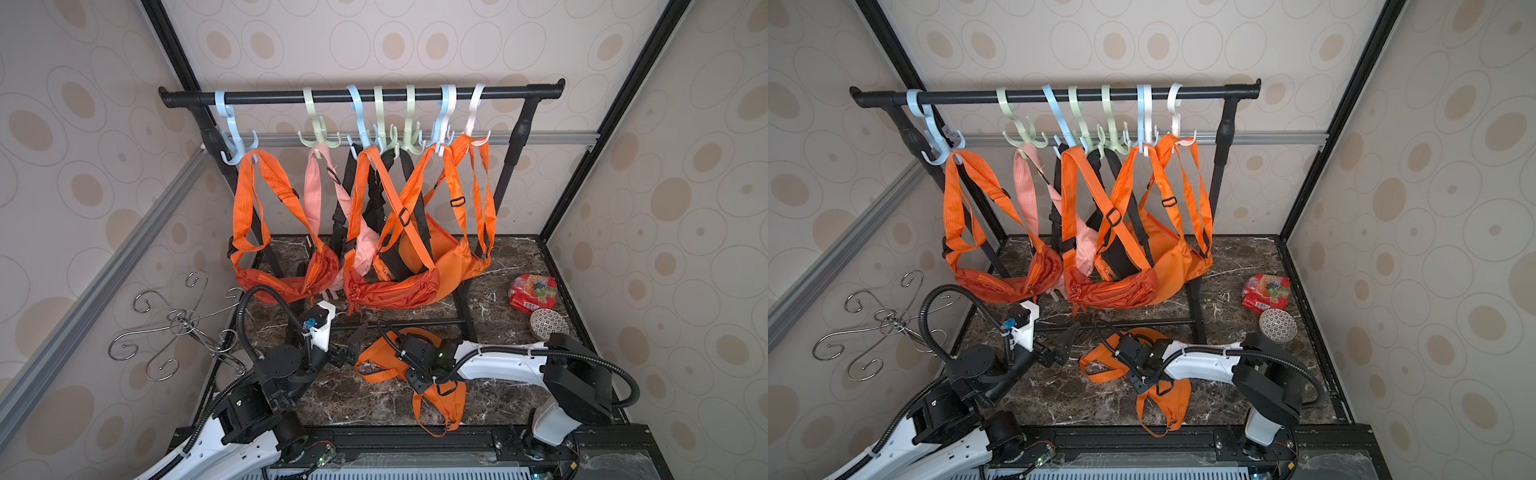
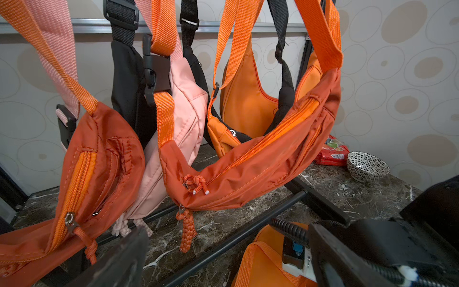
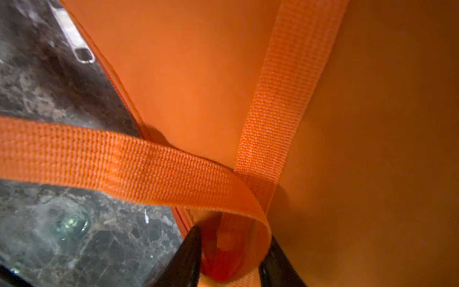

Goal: Hang the bag on a hook
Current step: Pick up the bag from the center of the board.

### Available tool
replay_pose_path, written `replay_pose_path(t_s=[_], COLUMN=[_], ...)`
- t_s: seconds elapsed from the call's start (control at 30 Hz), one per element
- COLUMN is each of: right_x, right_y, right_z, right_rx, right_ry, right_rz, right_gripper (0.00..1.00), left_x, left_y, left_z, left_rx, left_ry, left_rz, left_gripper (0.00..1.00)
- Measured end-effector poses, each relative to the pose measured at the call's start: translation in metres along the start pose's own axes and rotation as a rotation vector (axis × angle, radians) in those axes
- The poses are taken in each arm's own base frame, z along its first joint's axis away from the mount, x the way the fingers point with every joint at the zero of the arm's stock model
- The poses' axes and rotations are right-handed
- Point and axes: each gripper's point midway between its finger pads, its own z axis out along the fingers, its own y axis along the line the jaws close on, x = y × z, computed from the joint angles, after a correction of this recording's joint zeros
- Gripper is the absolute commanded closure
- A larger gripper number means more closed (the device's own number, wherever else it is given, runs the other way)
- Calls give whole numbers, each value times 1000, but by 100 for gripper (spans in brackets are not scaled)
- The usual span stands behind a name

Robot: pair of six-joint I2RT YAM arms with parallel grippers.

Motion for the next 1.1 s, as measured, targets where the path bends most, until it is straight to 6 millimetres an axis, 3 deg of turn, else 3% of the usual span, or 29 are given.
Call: replay_pose_path(t_s=[0.1,0.2,0.37,0.53,0.93,1.03,1.1], right_x=[-2,-3,-4,-4,-46,-52,-57], right_y=[1,3,5,1,-6,-5,-5], right_z=[3,4,2,-13,-116,-159,-202], right_rx=[-4,-21,-31,-26,-16,38,73], right_ry=[-6,-11,-17,-31,-255,-351,-457], right_rz=[4,17,18,4,-98,-214,-294], right_gripper=[60,77,96,100,100,100,100], left_x=[0,0,0,0,0,-3,-7], left_y=[0,0,0,0,1,2,3], left_z=[0,0,0,0,0,-1,-2], left_rx=[0,0,-2,-2,-3,-7,-14], left_ry=[0,0,-1,-1,-1,-6,-14], left_rz=[0,0,0,0,10,16,20], left_gripper=[0,0,0,0,0,0,0])
